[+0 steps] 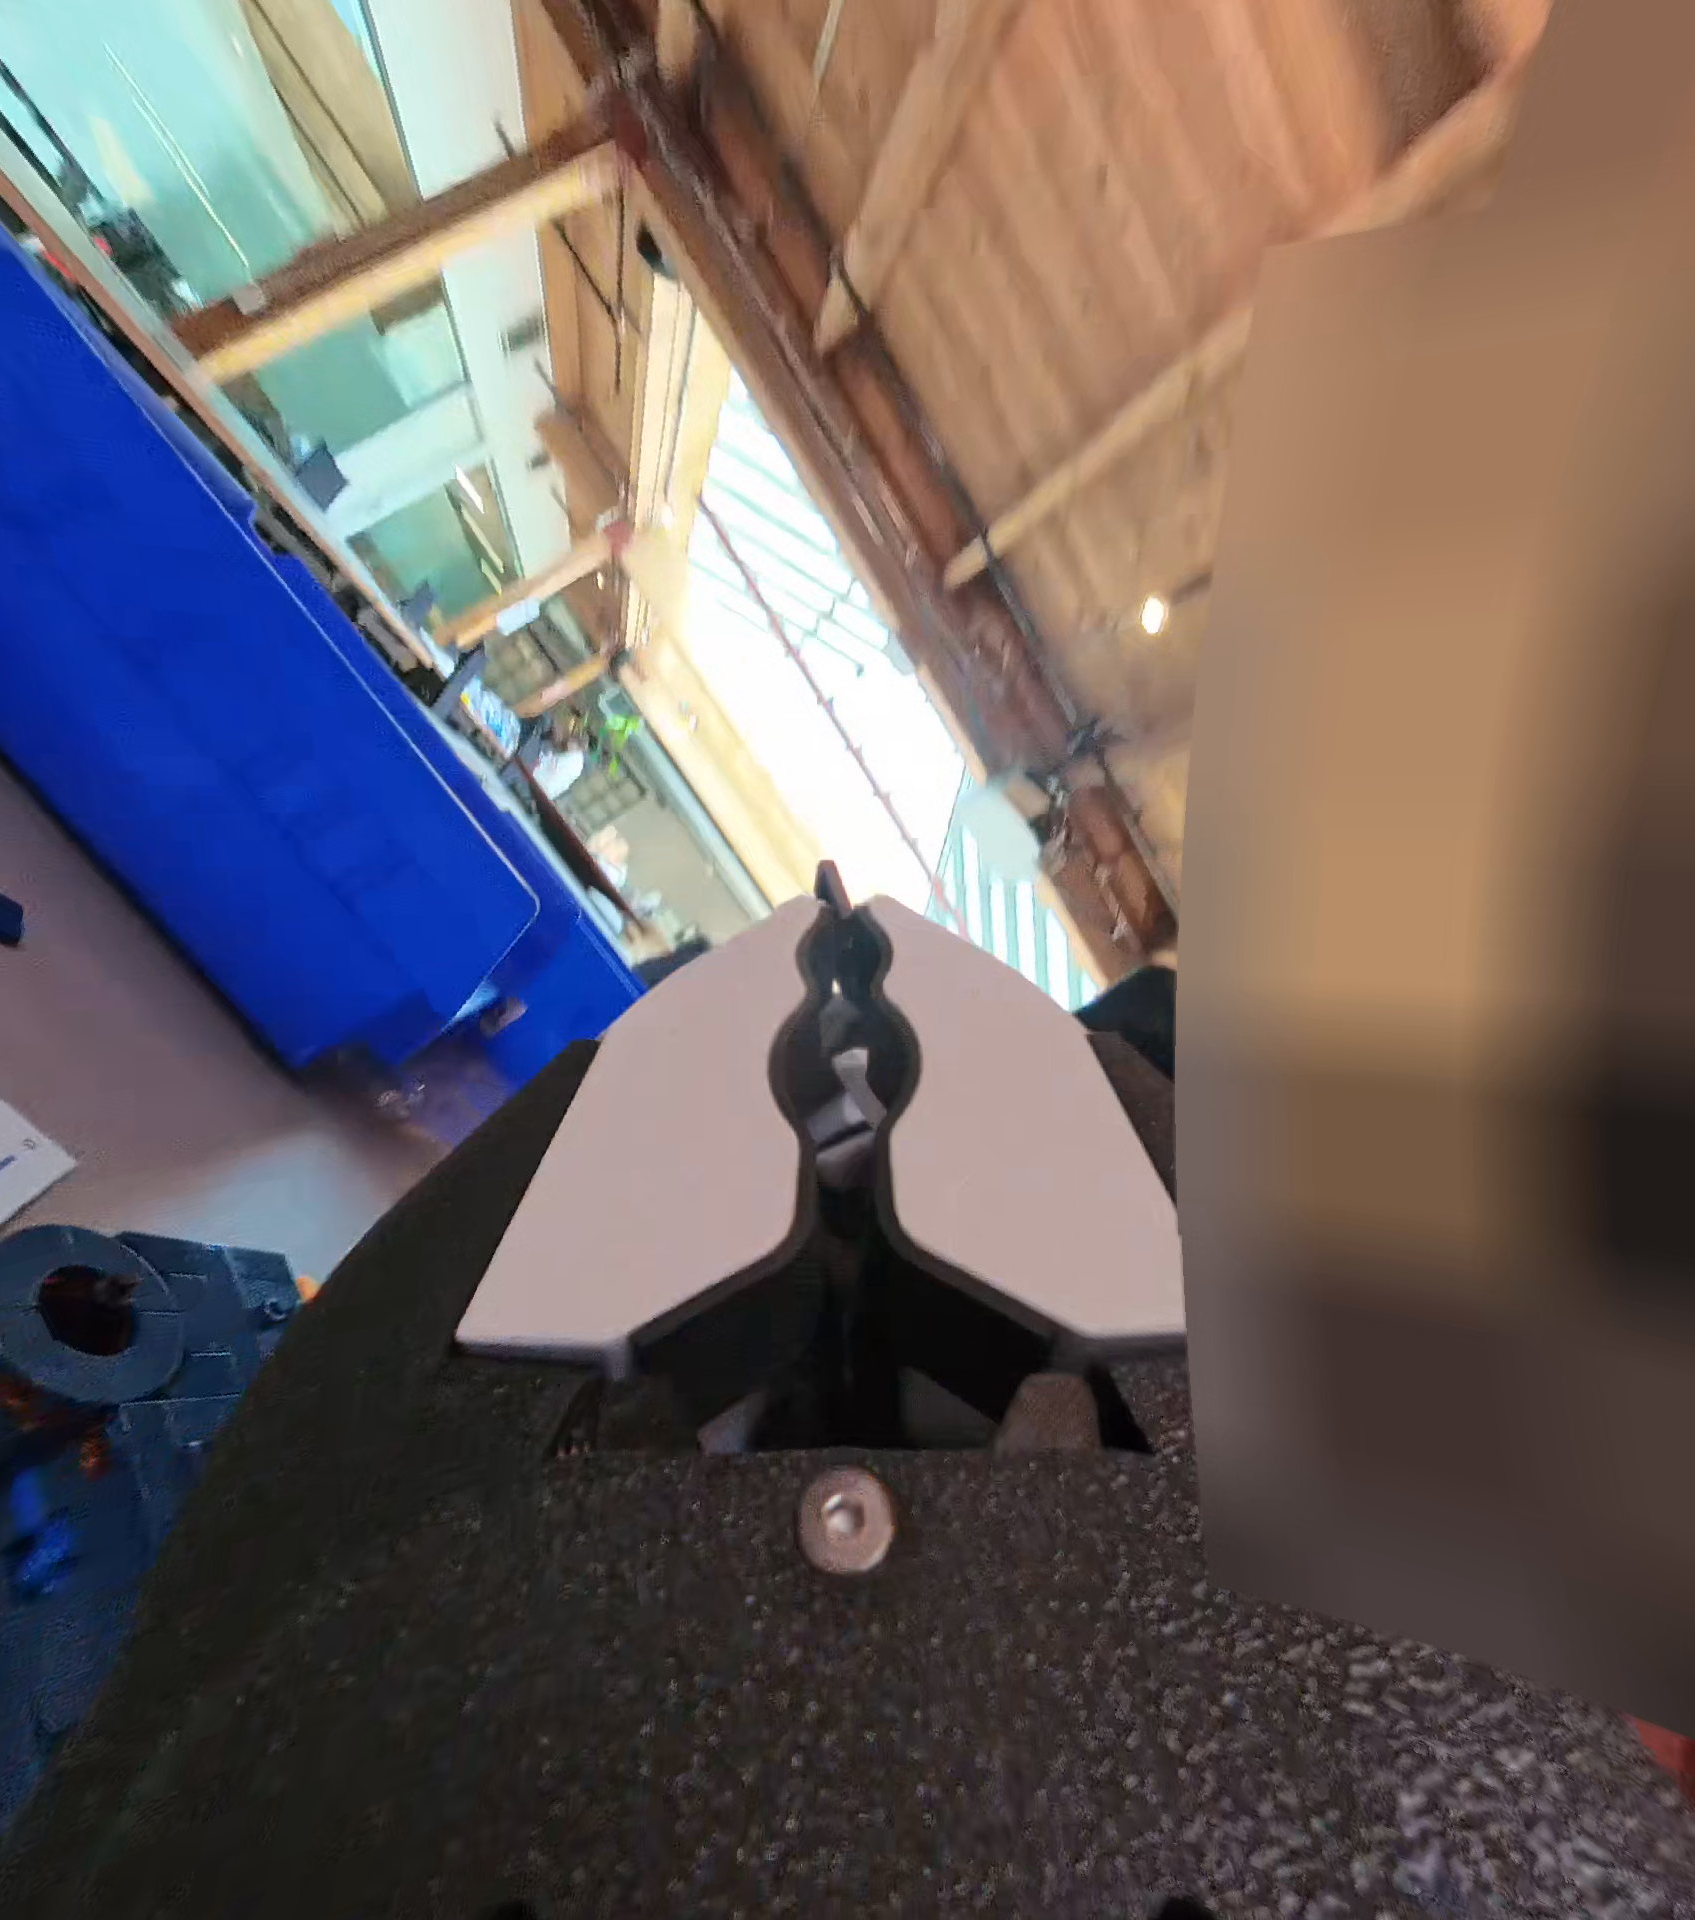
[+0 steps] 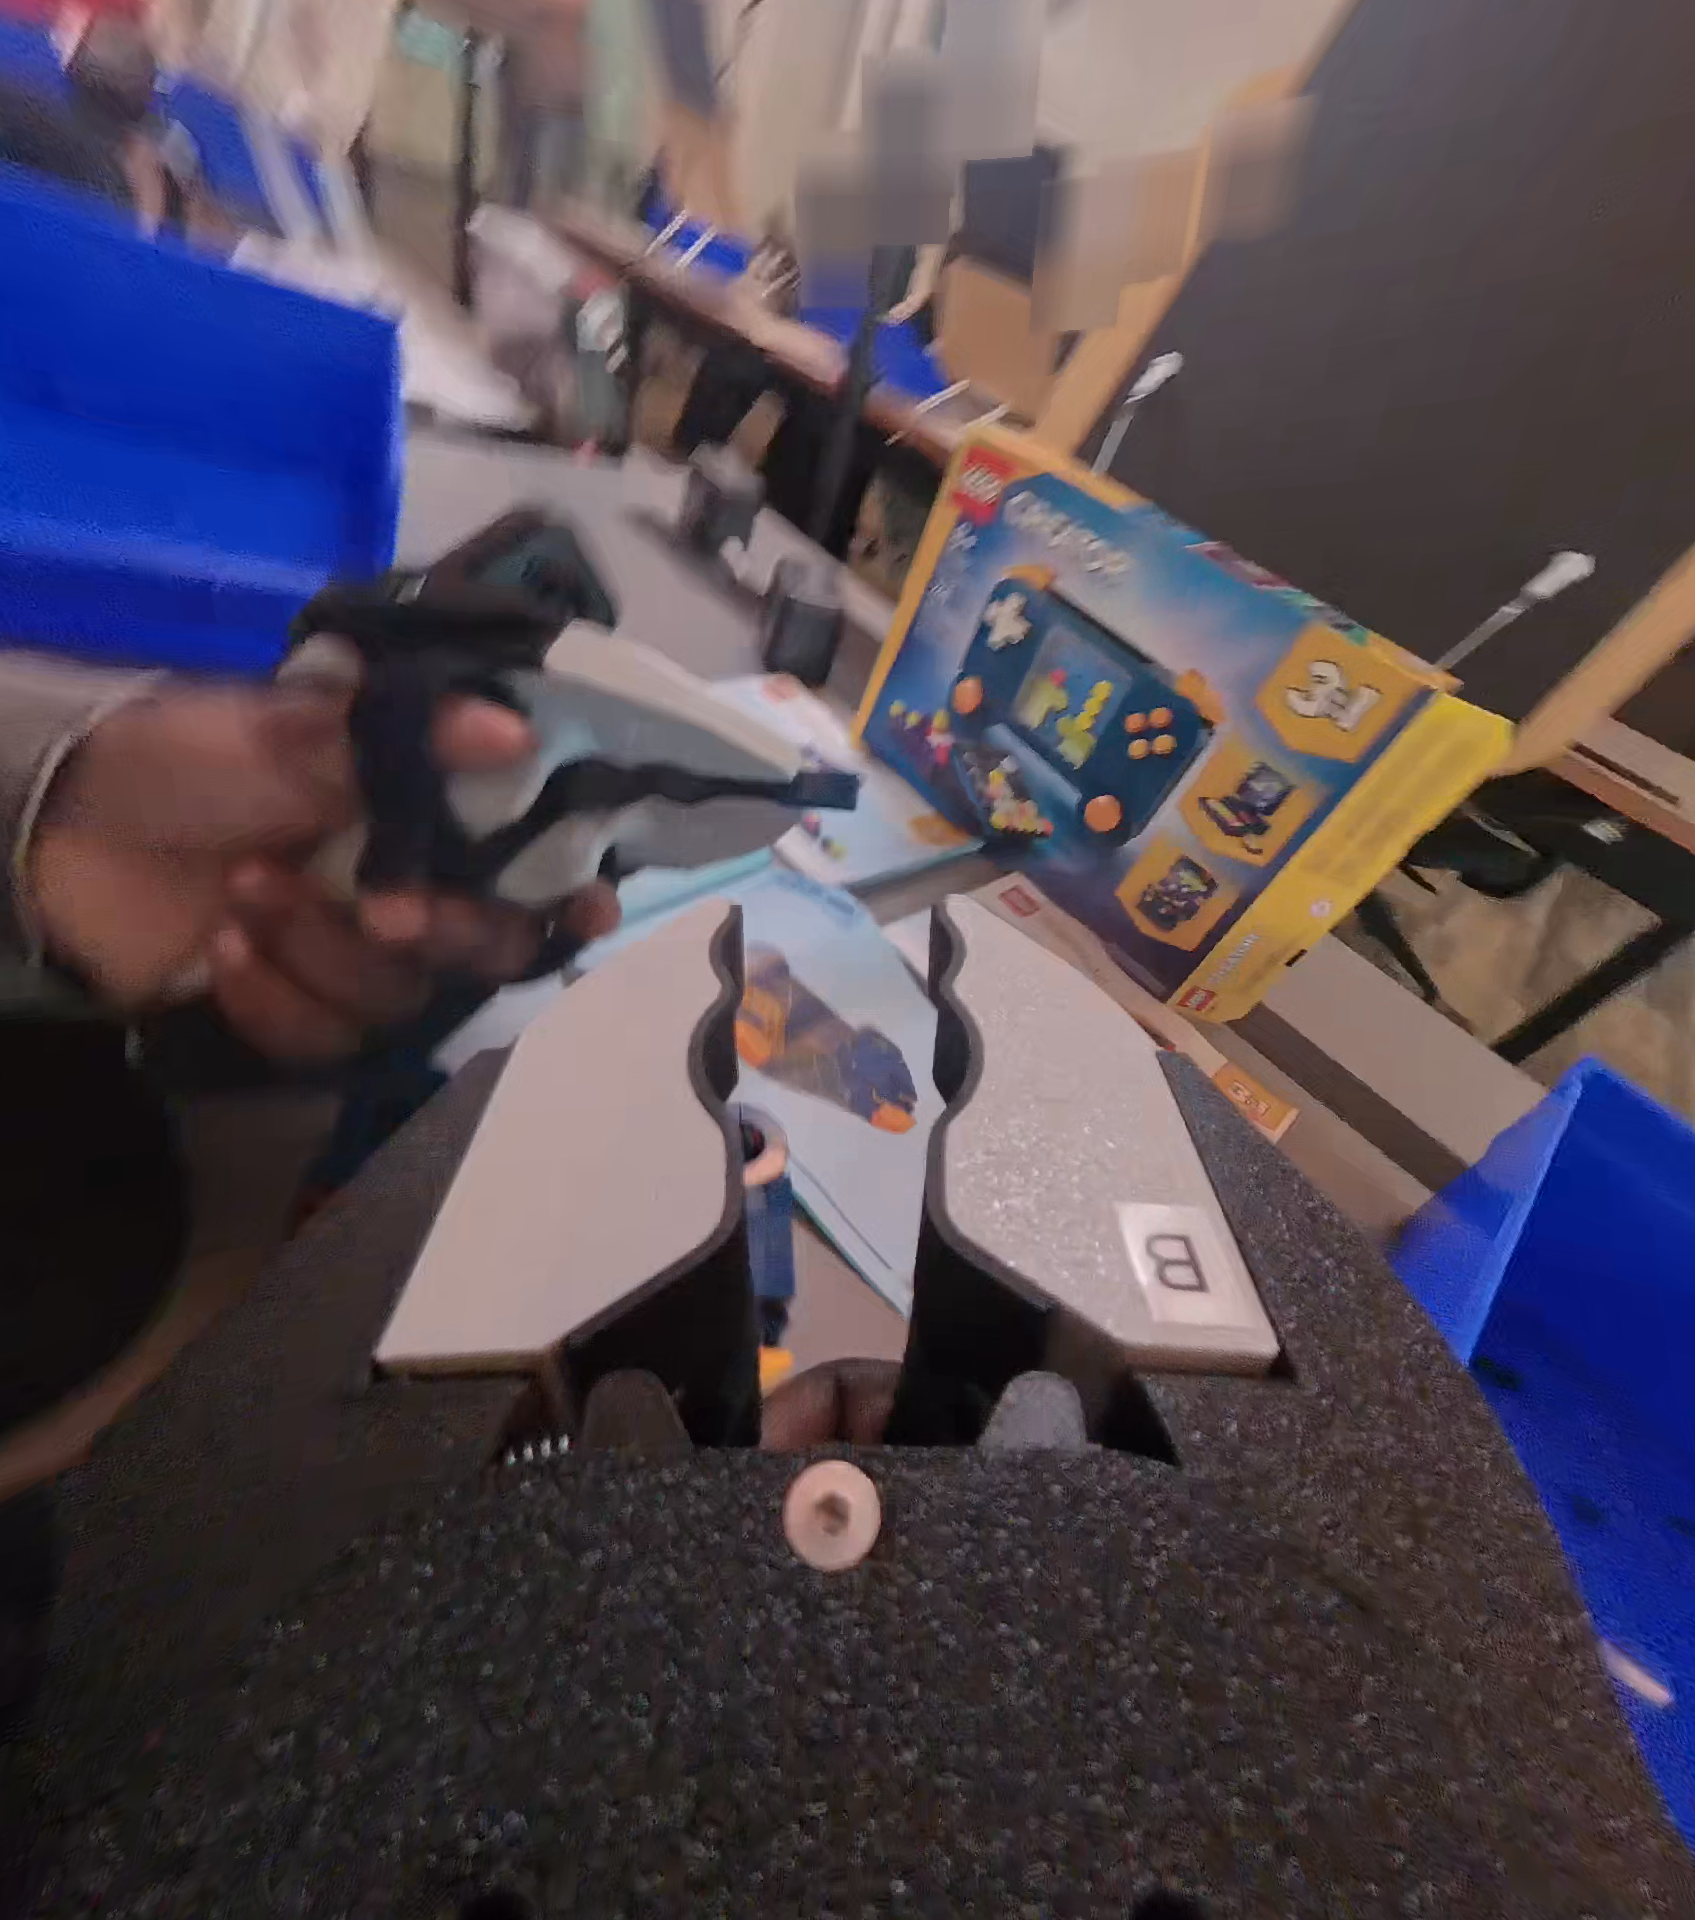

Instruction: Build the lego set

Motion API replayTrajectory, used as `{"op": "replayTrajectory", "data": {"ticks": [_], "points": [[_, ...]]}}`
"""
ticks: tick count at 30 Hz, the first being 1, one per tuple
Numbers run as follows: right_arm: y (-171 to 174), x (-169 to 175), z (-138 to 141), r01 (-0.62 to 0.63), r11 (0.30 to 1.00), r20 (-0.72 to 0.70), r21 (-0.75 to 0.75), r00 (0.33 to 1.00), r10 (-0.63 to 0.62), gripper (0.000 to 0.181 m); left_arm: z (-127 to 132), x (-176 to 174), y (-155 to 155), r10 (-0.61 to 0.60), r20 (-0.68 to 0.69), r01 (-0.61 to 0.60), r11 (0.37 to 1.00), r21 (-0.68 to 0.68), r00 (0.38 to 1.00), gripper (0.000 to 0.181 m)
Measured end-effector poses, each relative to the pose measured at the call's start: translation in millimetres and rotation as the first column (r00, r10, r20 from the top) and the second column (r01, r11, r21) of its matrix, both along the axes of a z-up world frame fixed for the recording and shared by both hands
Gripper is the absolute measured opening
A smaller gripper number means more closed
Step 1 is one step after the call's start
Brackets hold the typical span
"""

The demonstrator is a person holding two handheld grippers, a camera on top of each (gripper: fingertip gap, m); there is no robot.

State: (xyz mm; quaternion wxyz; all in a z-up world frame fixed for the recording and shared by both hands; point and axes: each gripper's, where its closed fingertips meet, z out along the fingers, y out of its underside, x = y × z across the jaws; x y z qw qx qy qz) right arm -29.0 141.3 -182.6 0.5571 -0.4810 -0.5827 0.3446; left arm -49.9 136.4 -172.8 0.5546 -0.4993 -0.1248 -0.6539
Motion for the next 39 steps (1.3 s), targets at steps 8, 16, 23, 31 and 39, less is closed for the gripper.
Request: {"op": "replayTrajectory", "data": {"ticks": [8, 16, 23, 31, 39], "points": [[-5, -15, 6, 0.103, 0.989, -0.056, 0.103, 0.994, -0.098, 0.025, 0, 8, -1, 0.028, 0.060, -0.026, 0.999, -0.023, 0.998, 0.003], [-3, -14, 5, 0.096, 0.990, -0.048, 0.106, 0.995, -0.092, 0.018, -2, 12, 0, 0.024, 0.055, -0.022, 0.999, -0.032, 0.998, 0.003], [-2, -15, 3, 0.098, 0.991, -0.049, 0.092, 0.994, -0.093, 0.015, -2, 12, 0, 0.025, 0.049, -0.024, 0.999, -0.027, 0.998, 0.003], [8, 9, -34, 0.015, 0.999, 0.130, -0.051, 0.992, -0.008, 0.015, -19, 13, -2, -0.044, -0.366, 0.040, 0.999, -0.019, 0.929, 0.015], [2, 34, -117, -0.001, 0.976, 0.399, -0.216, 0.913, 0.089, 0.015, -110, 6, -1, -0.183, -0.950, 0.073, 0.983, -0.170, 0.252, 0.011]]}}
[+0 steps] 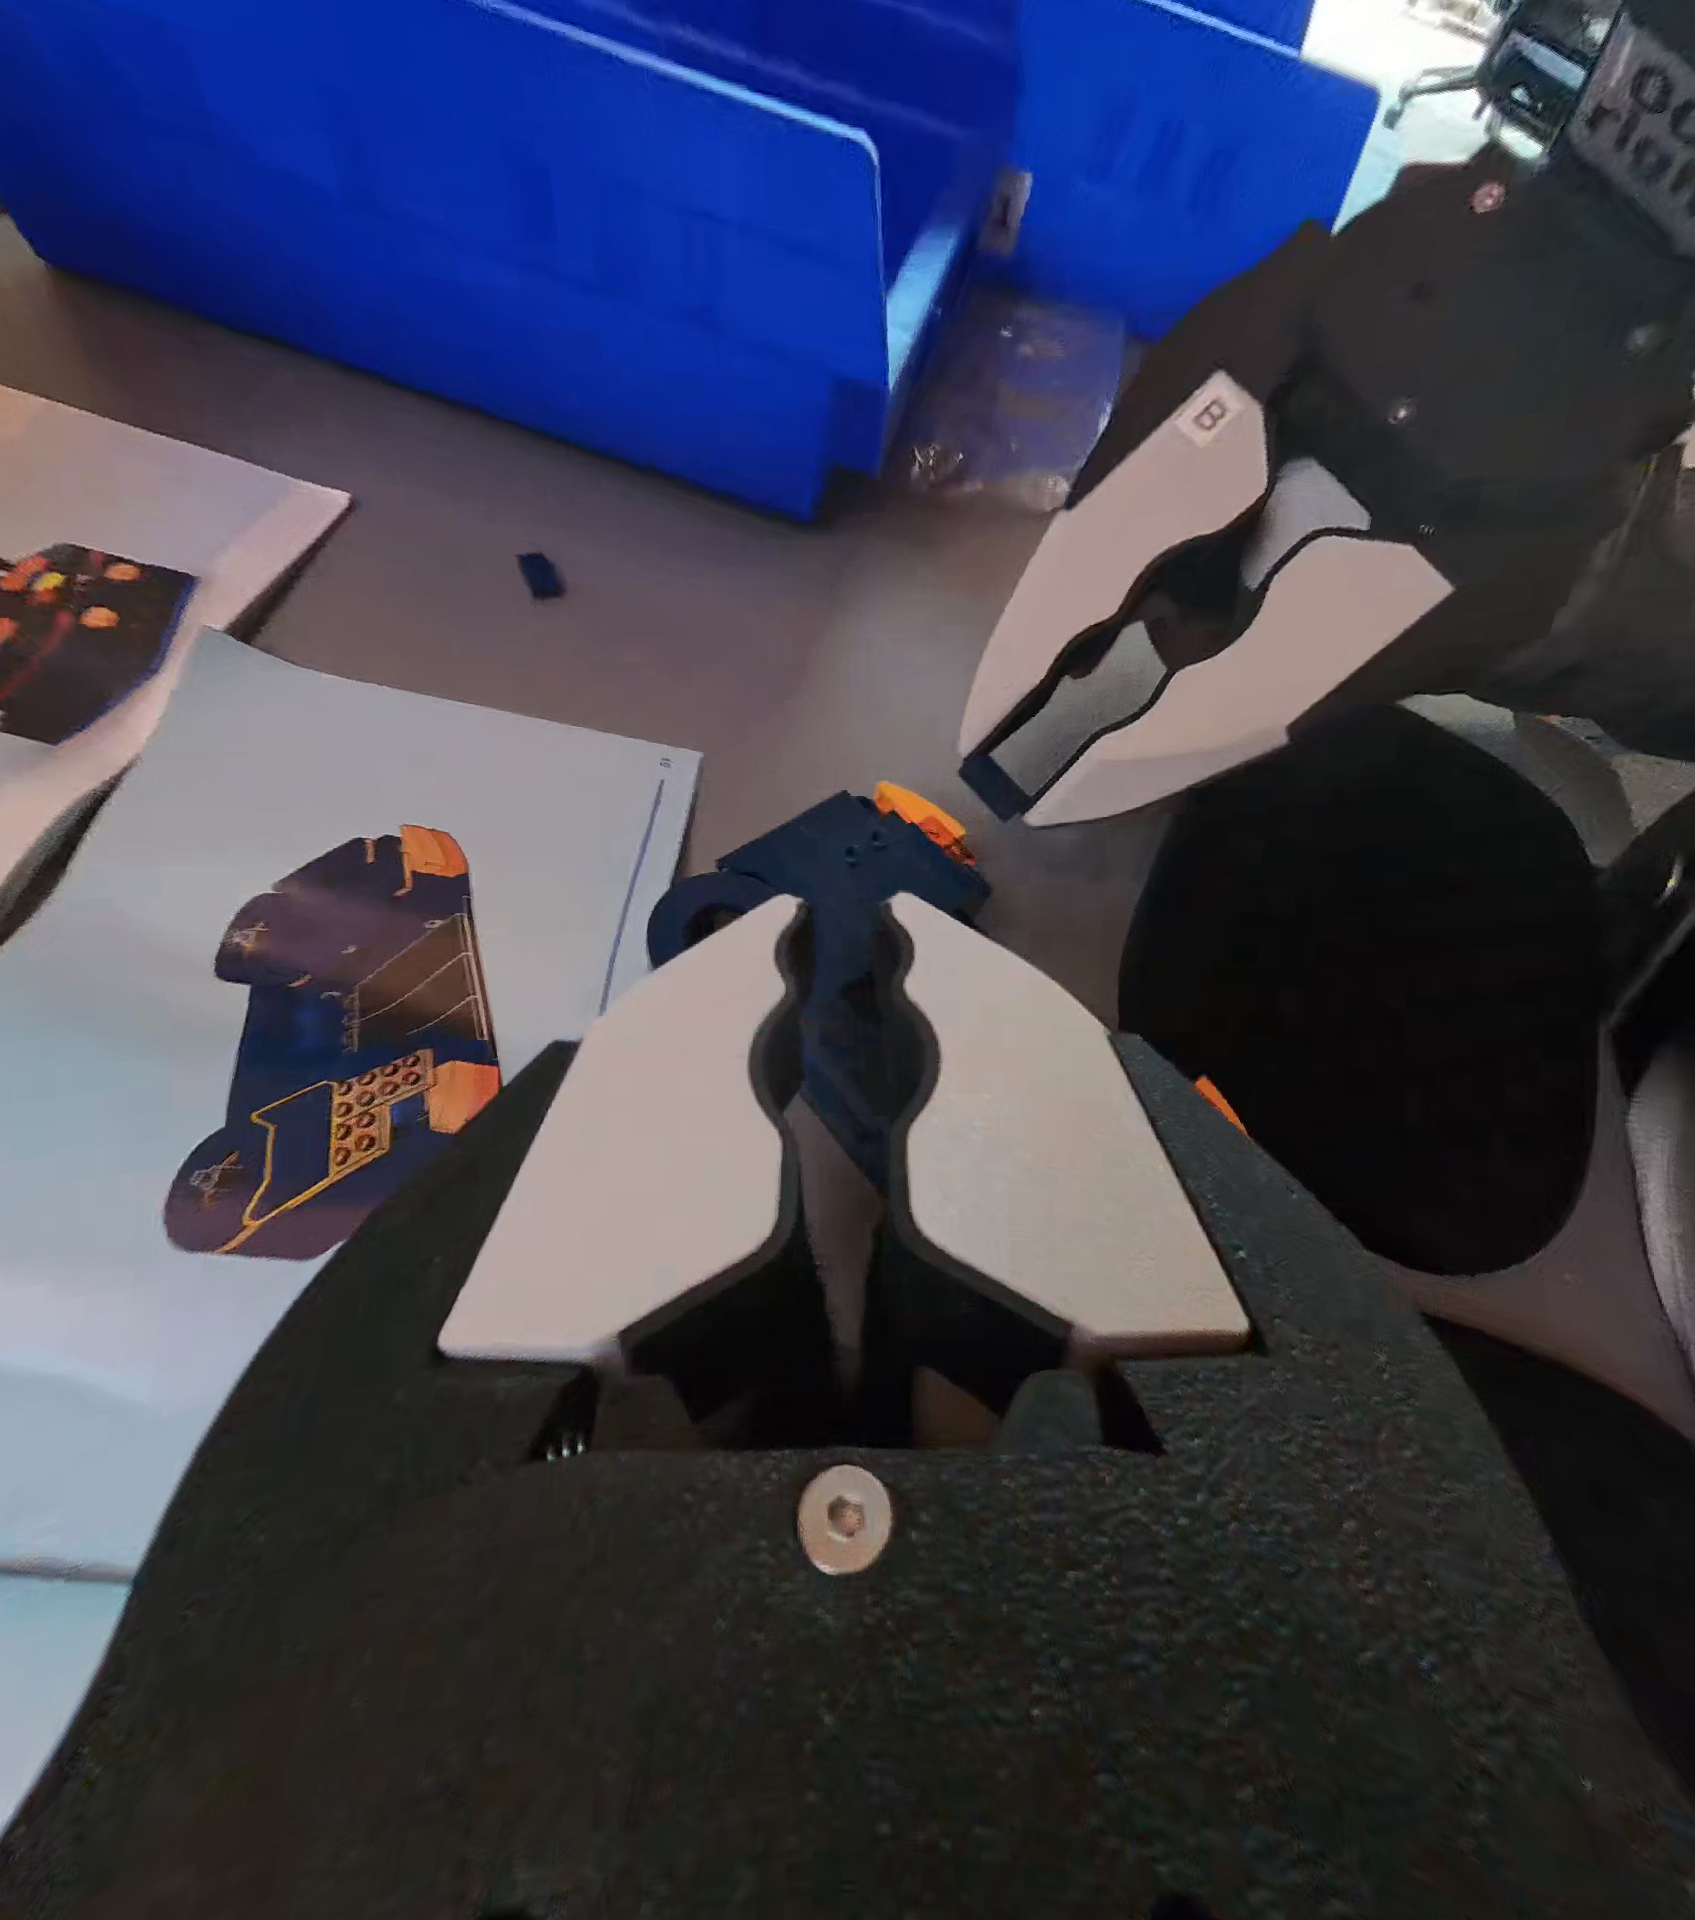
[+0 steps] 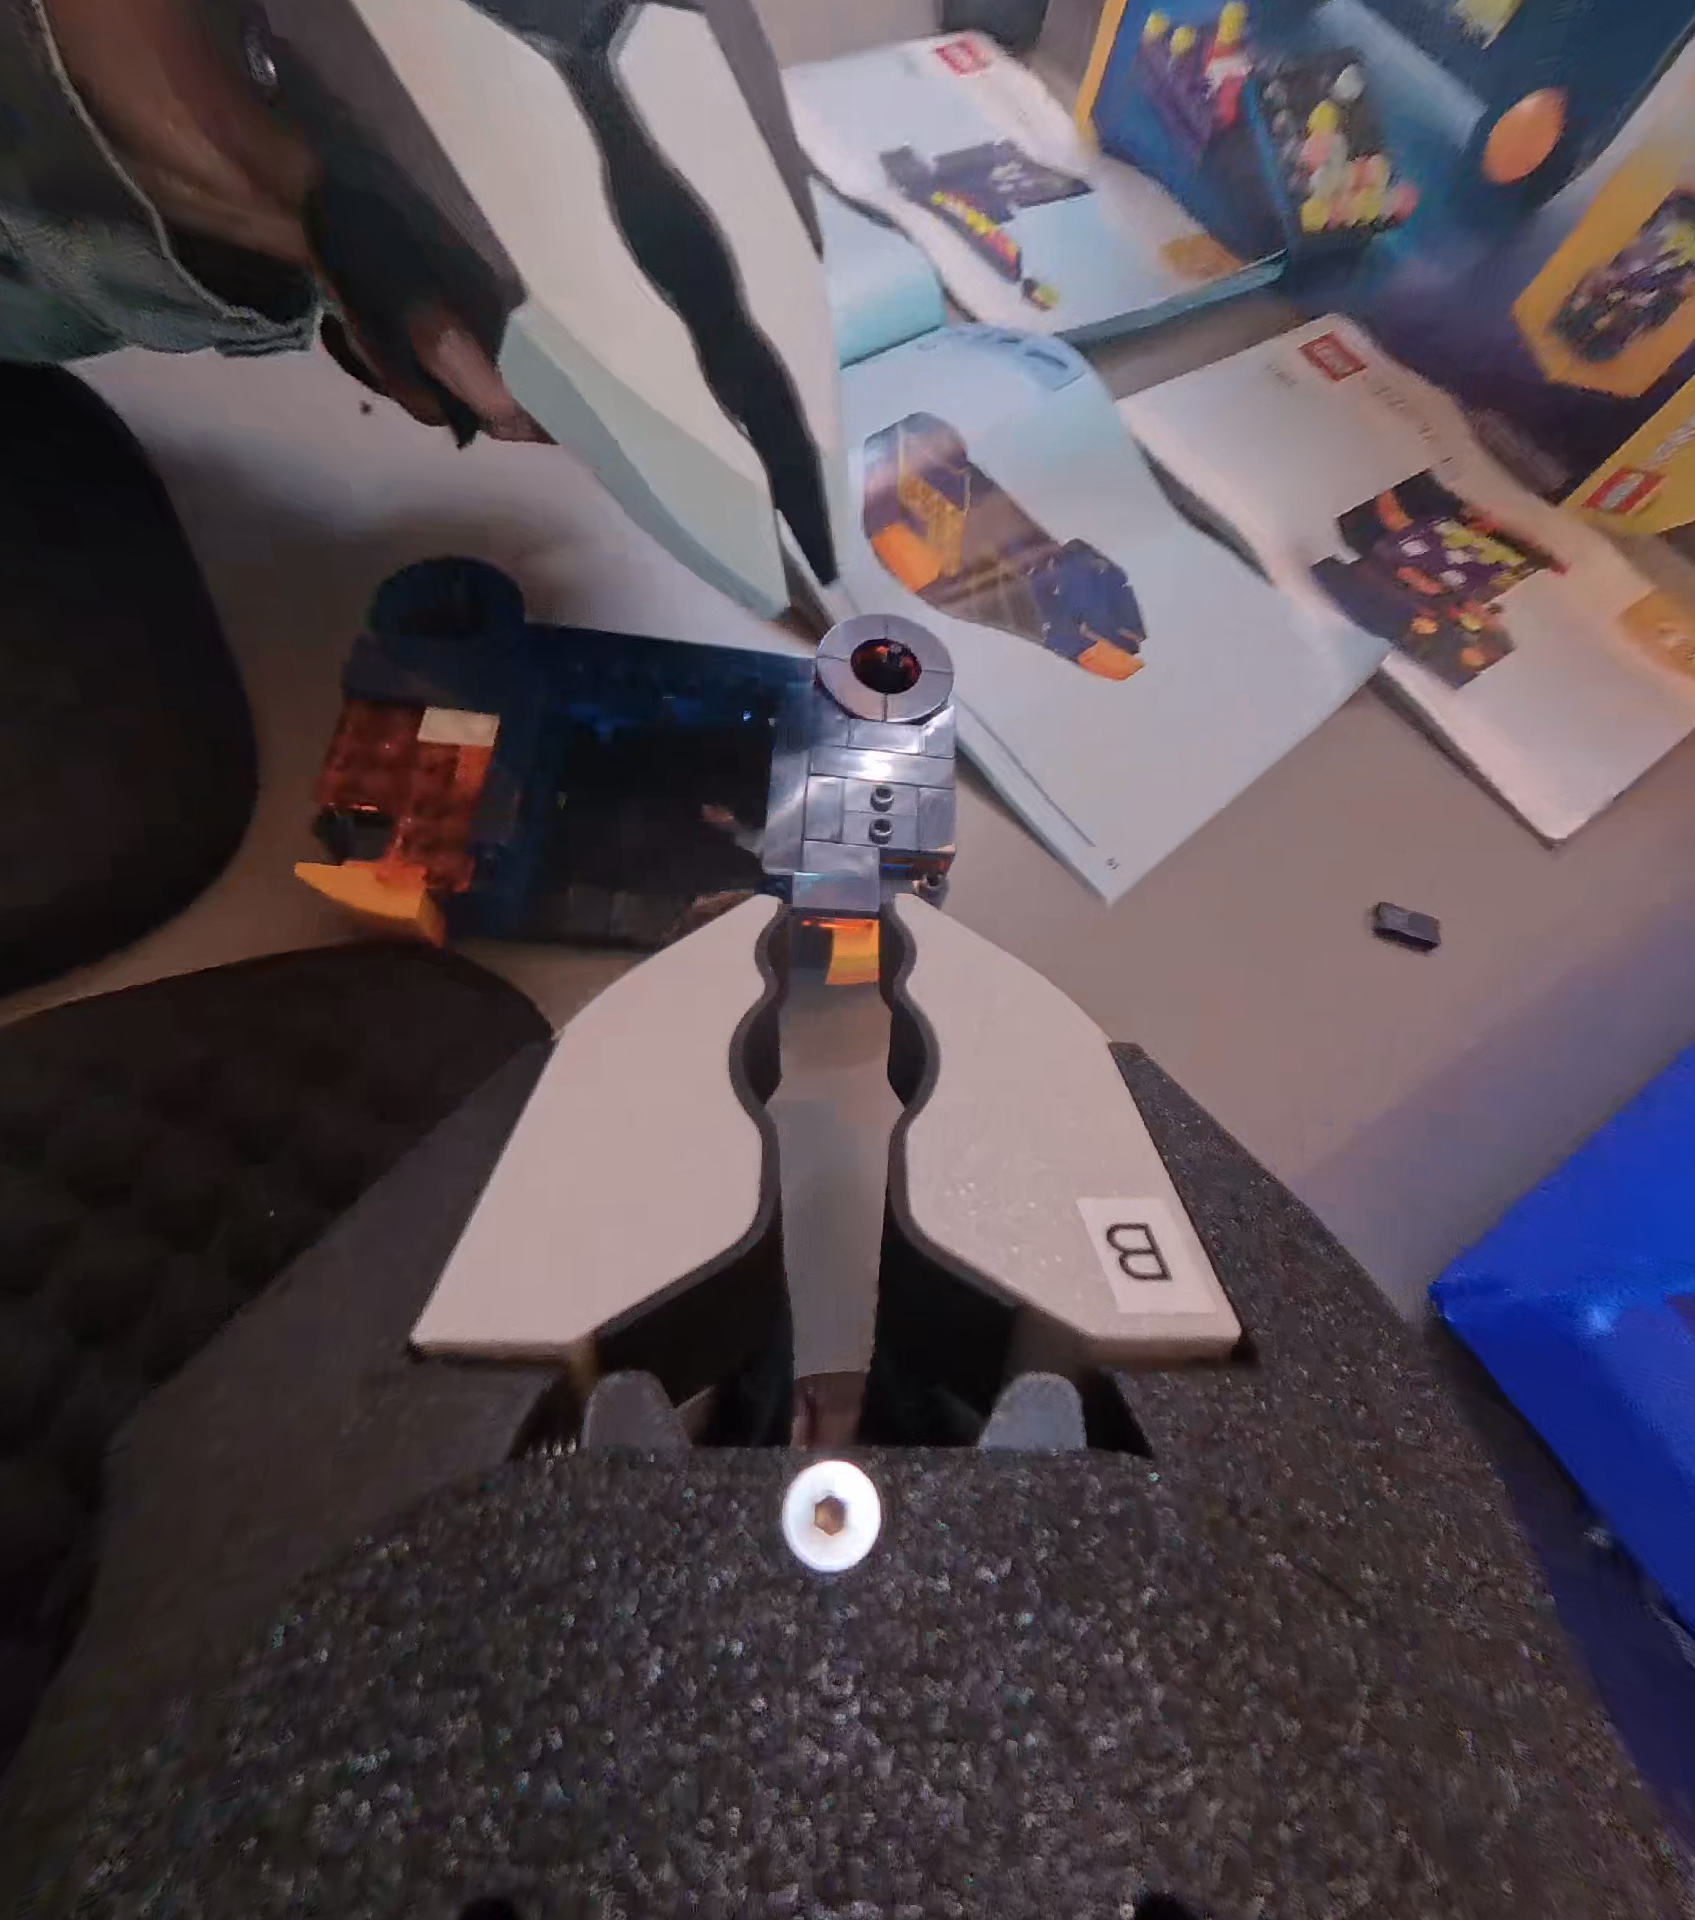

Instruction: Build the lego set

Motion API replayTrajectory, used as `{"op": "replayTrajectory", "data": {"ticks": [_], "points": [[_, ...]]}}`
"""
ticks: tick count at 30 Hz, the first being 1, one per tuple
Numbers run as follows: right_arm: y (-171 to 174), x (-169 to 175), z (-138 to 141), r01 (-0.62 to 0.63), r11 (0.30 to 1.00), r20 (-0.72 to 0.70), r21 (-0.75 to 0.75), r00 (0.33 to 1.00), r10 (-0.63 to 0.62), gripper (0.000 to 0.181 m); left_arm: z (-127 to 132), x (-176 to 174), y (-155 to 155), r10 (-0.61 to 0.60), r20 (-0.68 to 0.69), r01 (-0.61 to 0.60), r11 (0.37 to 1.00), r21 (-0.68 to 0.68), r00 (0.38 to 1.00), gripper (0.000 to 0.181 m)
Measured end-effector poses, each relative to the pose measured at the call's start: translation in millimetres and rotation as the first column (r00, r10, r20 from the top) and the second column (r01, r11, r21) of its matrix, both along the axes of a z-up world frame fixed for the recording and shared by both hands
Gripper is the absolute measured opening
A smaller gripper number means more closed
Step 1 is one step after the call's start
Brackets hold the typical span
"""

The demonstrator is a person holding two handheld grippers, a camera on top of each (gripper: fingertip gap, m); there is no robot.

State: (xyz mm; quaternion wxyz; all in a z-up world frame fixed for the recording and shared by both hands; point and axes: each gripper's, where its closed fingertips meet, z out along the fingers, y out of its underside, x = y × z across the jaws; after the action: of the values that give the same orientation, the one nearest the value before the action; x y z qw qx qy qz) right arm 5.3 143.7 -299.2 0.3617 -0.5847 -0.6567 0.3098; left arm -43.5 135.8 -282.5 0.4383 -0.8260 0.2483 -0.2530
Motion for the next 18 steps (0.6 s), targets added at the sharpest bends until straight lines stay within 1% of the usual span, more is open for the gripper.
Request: {"op": "replayTrajectory", "data": {"ticks": [2, 4, 7, 11, 18], "points": [[0, -3, -8, -0.027, 0.999, 0.049, -0.034, 0.998, 0.028, 0.015, -7, 2, 3, -0.006, -0.016, 0.006, 1.000, -0.019, 1.000, 0.014], [2, -5, -12, -0.042, 0.999, 0.077, -0.028, 0.996, 0.044, 0.015, -13, 1, 4, -0.006, -0.050, 0.005, 1.000, -0.018, 0.999, 0.016], [1, -6, -14, -0.062, 0.997, 0.091, -0.044, 0.994, 0.065, 0.015, -18, 0, 3, -0.005, -0.080, 0.004, 1.000, -0.020, 0.997, 0.016], [1, -7, -15, -0.062, 0.997, 0.106, -0.049, 0.992, 0.067, 0.015, -24, 1, 3, -0.011, -0.083, 0.008, 0.999, -0.040, 0.996, 0.016], [1, -7, -16, -0.032, 0.999, 0.126, -0.039, 0.991, 0.037, 0.015, -24, 5, 3, -0.016, -0.062, 0.014, 0.999, -0.032, 0.998, 0.017]]}}
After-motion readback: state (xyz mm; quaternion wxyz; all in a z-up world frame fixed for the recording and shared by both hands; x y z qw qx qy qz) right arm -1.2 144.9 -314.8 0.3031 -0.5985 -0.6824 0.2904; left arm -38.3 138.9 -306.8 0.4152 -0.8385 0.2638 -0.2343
